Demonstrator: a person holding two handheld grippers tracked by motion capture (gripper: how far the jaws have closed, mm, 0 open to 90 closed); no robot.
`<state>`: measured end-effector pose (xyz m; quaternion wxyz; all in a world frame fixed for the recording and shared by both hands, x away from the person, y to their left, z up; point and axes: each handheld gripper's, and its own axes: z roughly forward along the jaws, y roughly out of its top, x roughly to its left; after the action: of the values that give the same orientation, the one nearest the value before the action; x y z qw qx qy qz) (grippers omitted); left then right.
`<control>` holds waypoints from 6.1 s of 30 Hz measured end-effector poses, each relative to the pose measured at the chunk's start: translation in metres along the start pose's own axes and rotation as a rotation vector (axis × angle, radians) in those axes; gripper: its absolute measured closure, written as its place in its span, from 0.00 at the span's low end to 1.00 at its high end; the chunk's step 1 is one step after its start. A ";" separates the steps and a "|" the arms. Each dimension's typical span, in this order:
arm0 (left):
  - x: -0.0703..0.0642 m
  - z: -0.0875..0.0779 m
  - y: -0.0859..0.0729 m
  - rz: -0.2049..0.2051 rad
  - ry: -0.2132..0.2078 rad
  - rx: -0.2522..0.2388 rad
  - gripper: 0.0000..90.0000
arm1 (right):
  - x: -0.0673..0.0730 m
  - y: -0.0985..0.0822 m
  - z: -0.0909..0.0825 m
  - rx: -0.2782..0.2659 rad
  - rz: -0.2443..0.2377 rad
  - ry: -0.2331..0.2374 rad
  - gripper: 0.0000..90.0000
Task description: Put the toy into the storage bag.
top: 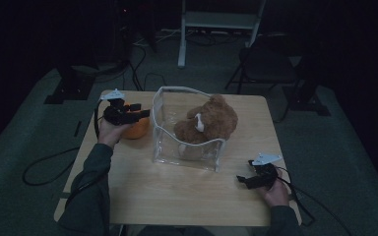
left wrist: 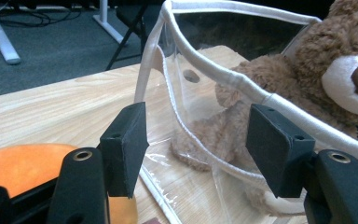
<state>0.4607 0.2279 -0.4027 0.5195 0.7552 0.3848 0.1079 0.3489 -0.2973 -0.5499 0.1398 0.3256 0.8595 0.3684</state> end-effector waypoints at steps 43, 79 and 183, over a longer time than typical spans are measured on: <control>0.019 0.017 -0.042 -0.045 0.132 0.092 0.43 | 0.000 0.000 0.000 0.000 0.000 0.000 0.13; 0.042 0.013 -0.051 -0.002 0.593 0.078 0.16 | 0.000 0.000 0.000 0.000 -0.001 0.001 0.13; 0.008 -0.010 -0.001 0.126 0.570 -0.006 0.57 | 0.000 0.000 0.000 0.000 -0.002 0.002 0.13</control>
<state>0.4607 0.2406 -0.4010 0.3848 0.7154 0.4672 0.3491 0.3484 -0.2971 -0.5499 0.1392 0.3244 0.8600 0.3684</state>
